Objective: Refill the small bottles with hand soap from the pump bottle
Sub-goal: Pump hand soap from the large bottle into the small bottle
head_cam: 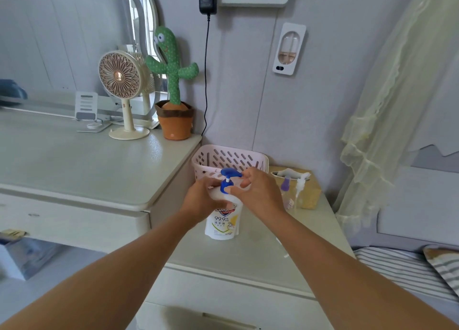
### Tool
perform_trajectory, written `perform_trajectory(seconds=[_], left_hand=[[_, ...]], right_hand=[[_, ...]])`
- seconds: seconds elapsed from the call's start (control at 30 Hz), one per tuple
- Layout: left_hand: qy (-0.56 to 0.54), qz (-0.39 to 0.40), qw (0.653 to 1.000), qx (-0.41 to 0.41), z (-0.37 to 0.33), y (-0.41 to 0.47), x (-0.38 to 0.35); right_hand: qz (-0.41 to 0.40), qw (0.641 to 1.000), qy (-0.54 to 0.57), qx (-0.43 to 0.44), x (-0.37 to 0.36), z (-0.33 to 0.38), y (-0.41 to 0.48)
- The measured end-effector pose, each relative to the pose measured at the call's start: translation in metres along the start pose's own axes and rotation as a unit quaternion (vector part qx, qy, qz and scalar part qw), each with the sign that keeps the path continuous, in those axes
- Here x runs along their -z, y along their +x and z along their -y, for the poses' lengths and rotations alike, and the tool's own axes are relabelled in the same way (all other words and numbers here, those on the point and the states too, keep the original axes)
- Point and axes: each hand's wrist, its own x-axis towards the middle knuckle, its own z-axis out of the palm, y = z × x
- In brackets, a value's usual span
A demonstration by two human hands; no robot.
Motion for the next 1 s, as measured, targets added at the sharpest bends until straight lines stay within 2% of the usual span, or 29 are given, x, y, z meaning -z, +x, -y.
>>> perform_trajectory(seconds=[0.2, 0.33, 0.4, 0.5, 0.63, 0.9, 1.0], left_hand=[[-0.002, 0.021, 1.000, 0.000, 0.005, -0.003, 0.006], [0.004, 0.029, 1.000, 0.006, 0.005, 0.000, 0.009], [0.004, 0.030, 1.000, 0.007, 0.004, 0.001, 0.009], [0.006, 0.025, 1.000, 0.015, 0.004, 0.003, 0.008], [0.011, 0.027, 0.999, 0.018, 0.002, 0.004, 0.006], [0.011, 0.030, 0.999, 0.023, 0.000, 0.002, 0.008], [0.014, 0.030, 0.999, 0.021, -0.002, 0.000, 0.008]], right_hand=[[0.010, 1.000, 0.017, -0.003, 0.003, 0.008, 0.000], [-0.029, 0.997, 0.055, -0.042, 0.009, -0.011, 0.005], [-0.038, 0.996, 0.024, -0.073, 0.012, -0.027, 0.007], [0.023, 0.990, -0.058, -0.128, 0.012, -0.045, 0.003], [0.084, 0.980, -0.007, -0.179, 0.001, -0.066, -0.001], [0.101, 0.978, 0.027, -0.181, -0.022, -0.072, -0.009], [0.084, 0.984, 0.067, -0.144, -0.024, -0.067, -0.012]])
